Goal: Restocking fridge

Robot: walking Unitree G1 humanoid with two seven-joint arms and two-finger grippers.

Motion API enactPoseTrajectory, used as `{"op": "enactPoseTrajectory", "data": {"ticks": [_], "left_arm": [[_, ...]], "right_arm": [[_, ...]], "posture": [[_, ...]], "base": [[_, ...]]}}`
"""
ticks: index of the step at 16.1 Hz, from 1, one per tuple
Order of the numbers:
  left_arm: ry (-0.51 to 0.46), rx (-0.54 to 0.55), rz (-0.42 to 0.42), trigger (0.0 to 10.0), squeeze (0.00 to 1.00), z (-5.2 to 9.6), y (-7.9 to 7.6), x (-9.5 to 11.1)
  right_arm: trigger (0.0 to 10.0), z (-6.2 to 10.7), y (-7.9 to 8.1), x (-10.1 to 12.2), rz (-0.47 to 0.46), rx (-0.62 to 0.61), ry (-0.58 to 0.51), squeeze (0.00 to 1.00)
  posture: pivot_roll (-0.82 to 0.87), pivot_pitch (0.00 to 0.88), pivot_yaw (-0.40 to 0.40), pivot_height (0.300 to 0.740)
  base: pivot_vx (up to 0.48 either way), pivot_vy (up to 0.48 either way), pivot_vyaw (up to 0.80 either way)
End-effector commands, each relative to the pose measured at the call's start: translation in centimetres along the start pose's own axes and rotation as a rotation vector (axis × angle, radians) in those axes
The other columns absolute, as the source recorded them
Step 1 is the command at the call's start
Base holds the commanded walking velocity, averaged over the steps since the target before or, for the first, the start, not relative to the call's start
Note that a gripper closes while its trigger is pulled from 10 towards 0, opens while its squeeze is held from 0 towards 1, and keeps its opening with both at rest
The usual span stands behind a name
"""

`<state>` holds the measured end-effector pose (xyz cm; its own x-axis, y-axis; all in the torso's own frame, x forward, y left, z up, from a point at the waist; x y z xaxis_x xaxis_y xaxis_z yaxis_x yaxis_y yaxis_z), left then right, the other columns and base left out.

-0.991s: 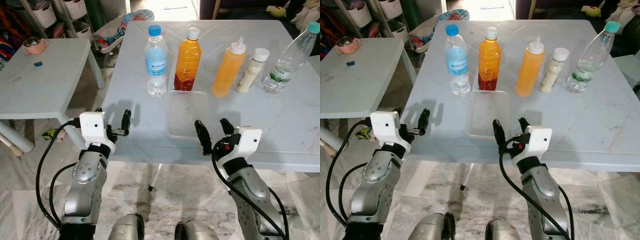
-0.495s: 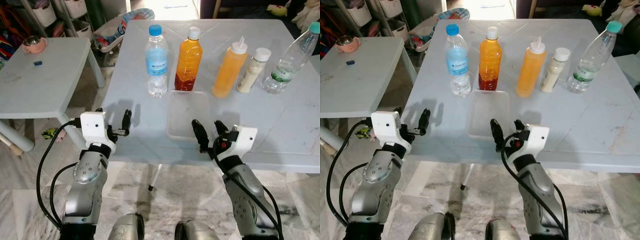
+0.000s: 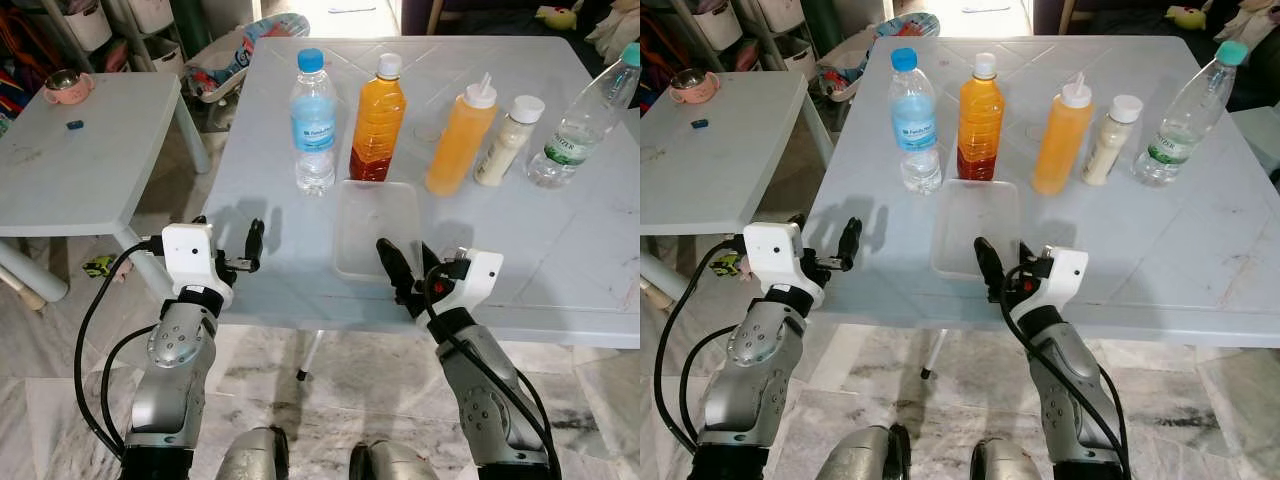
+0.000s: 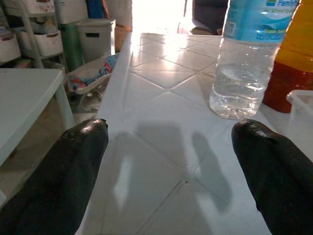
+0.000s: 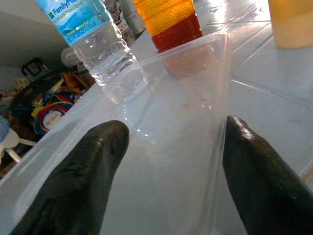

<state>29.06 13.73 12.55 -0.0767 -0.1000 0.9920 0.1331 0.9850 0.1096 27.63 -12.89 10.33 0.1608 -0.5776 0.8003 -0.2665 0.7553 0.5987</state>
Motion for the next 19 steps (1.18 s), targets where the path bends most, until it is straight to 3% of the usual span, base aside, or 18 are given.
{"op": "enactPoseTrajectory", "data": {"ticks": [1,7,14,15,16,17,19], "left_arm": [[-0.002,0.003,-0.009,10.0,0.00,0.0,0.1,0.1],[-0.004,-0.002,-0.008,10.0,0.00,-0.1,-0.1,0.1],[-0.004,-0.006,-0.007,10.0,0.00,-0.1,-0.2,0.1],[-0.005,-0.007,-0.006,10.0,0.00,-0.2,-0.3,0.1],[-0.005,-0.008,-0.006,10.0,0.00,-0.2,-0.3,0.1],[-0.005,-0.008,-0.006,10.0,0.00,-0.2,-0.3,0.1],[-0.011,-0.004,-0.008,10.0,0.00,-0.3,-0.3,0.2]], "right_arm": [[0.0,0.3,-0.7,-0.6,-0.030,-0.035,0.032,0.00],[0.0,0.6,-1.0,-1.4,-0.095,-0.052,0.082,0.00],[0.0,0.7,-1.5,-1.0,-0.126,-0.120,0.069,0.00],[2.6,0.7,-1.5,-1.1,-0.128,-0.126,0.076,0.00],[5.9,0.7,-1.6,-1.2,-0.128,-0.135,0.088,0.00],[10.0,0.7,-1.7,-1.3,-0.131,-0.140,0.098,0.00],[10.0,0.7,-2.2,-1.0,-0.157,-0.189,0.091,0.00]], "posture": [[-0.01,0.122,0.050,0.740],[-0.01,0.126,0.052,0.740],[-0.01,0.127,0.050,0.740],[-0.01,0.128,0.050,0.740],[-0.01,0.127,0.050,0.740],[-0.01,0.127,0.050,0.740],[-0.02,0.128,0.051,0.740]], "base": [[0.000,0.000,0.00],[0.000,0.000,0.00],[0.000,0.000,0.00],[0.000,0.000,0.00],[0.000,0.000,0.00],[0.000,0.000,0.00],[0.000,0.000,0.00]]}}
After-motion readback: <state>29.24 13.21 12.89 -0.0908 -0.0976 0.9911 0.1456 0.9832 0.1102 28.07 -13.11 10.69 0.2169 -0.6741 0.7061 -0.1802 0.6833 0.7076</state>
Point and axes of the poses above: a point about 5 cm out from each wrist's last joint towards the gripper, its own z axis pointing back from the gripper into the wrist, its own x axis along the axis of the wrist's last joint, y = z × x, the point moved 2 cm from there along -z, pointing out of the wrist towards the gripper, and after that the axes turned 10 degrees about -z, right-handed, at the moved point
